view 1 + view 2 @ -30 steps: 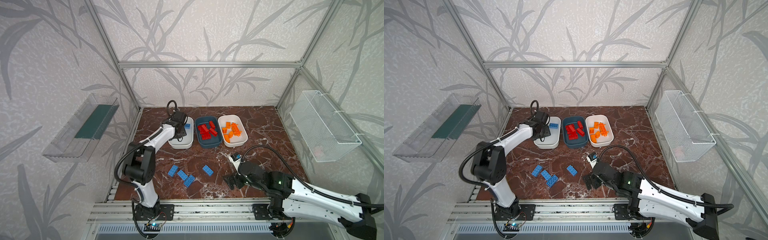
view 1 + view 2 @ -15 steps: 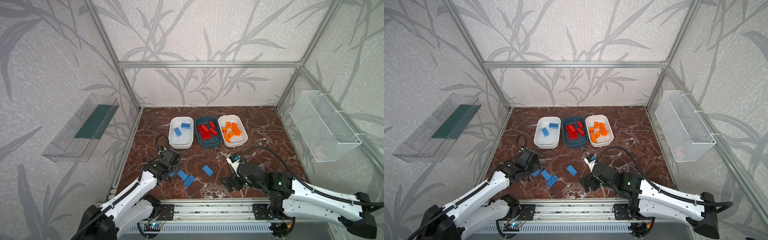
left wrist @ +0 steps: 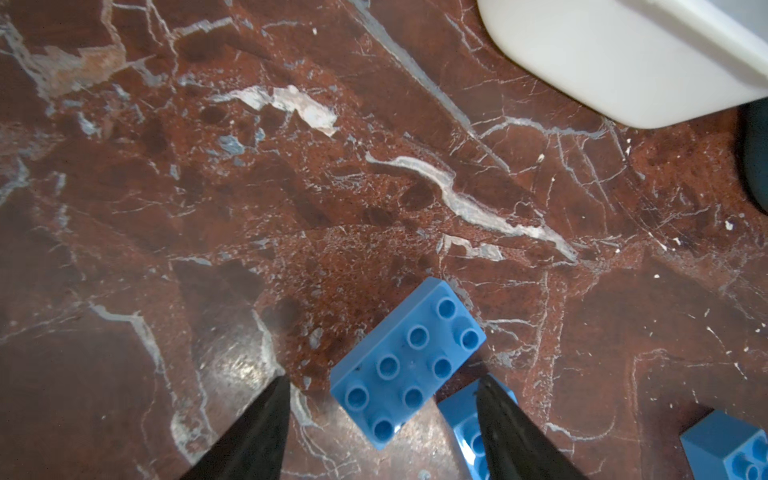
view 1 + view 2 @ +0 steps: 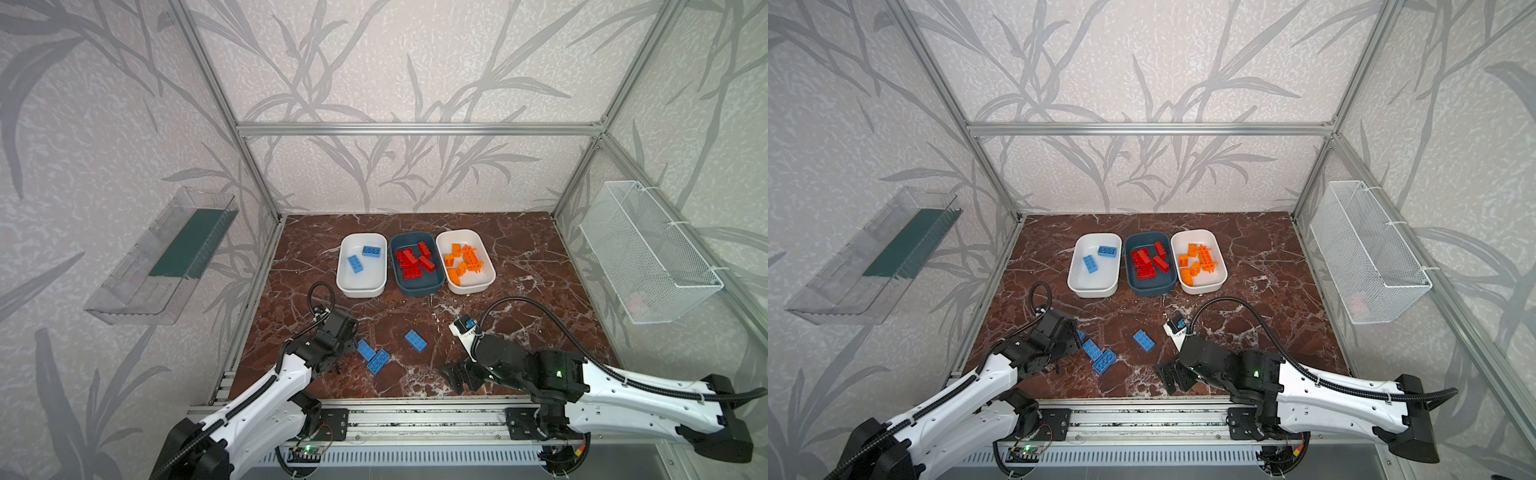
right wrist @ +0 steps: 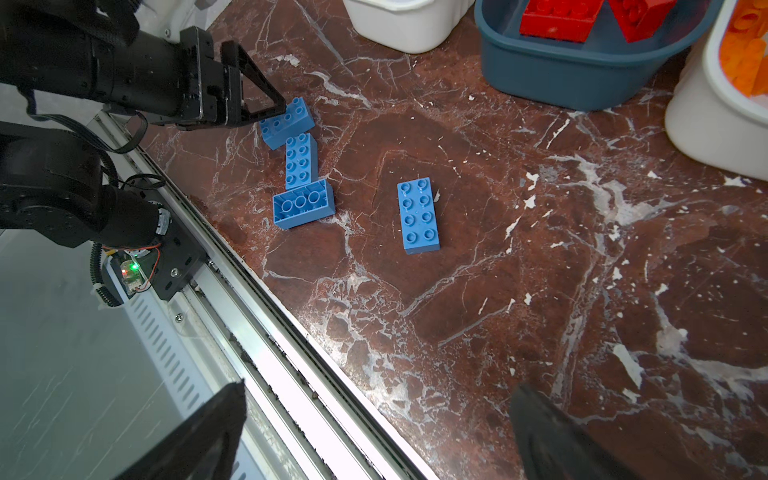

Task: Sort the legos into containers by color
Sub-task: 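Lower the left gripper onto the blue bricks nearest the robot, then grasp a blue brick with the left gripper, then carry the blue brick into the white tub and release it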

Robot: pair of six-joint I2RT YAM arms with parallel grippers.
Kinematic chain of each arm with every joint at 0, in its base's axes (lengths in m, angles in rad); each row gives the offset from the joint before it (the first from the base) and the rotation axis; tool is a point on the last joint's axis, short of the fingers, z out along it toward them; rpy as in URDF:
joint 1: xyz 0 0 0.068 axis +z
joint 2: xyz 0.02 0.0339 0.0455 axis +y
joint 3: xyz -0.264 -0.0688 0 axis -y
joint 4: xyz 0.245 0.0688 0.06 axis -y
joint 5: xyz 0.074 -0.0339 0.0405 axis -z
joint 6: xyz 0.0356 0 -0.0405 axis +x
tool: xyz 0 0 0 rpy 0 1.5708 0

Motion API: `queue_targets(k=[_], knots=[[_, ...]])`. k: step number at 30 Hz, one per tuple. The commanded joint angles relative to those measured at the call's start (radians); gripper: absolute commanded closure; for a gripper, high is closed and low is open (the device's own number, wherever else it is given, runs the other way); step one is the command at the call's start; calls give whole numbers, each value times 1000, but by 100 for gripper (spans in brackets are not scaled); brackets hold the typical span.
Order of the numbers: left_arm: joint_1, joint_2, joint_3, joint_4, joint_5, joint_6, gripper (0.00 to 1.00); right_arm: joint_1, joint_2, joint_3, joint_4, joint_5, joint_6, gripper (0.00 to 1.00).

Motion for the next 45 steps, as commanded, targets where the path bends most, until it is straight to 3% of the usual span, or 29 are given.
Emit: queue_targets(k=[1,5,15,22,25,30,33,40,45], knots=[[-4,26,-16,63,18,9,29,11,7,24,-27,31,21,1],[-3,81,-9,59,-25,-16,29,11,17,25,-18,32,21,1],[-3,269,57,73,6,16,29,13,26,23,-19,39,22,1],[-4,307,65,85,3,18,31,13,6,6,-27,58,29,1],[-3,308,74,76,3,17,36,12,2,1,-27,65,29,1],[-3,273,97,28,10,16,63,13,5,-6,-21,71,24,1],[-5,207,116,-21,1,12,72,12,3,-12,-14,73,22,1],[-4,60,218,-130,-38,33,75,12,2,-19,8,74,15,1],[6,56,305,-113,-126,80,72,13,-5,-28,21,90,5,1]])
